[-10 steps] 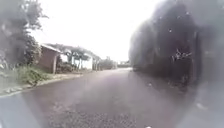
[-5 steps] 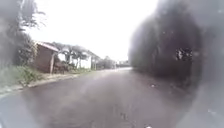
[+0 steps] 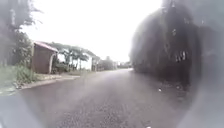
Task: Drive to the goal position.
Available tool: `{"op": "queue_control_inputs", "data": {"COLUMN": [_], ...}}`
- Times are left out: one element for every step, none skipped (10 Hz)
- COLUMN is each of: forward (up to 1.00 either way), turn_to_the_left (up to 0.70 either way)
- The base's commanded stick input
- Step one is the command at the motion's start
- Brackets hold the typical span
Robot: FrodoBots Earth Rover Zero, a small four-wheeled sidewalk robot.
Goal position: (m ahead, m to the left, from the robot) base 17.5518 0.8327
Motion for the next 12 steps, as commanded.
{"op": "queue_control_inputs", "data": {"forward": [0.70, 0.70, 0.70, 0.70, 0.70, 0.70, 0.70, 0.70, 0.70, 0.70, 0.70, 0.70], "turn_to_the_left": [0.00, 0.00, 0.00, 0.00, 0.00, 0.00, 0.00, 0.00, 0.00, 0.00, 0.00, 0.00]}}
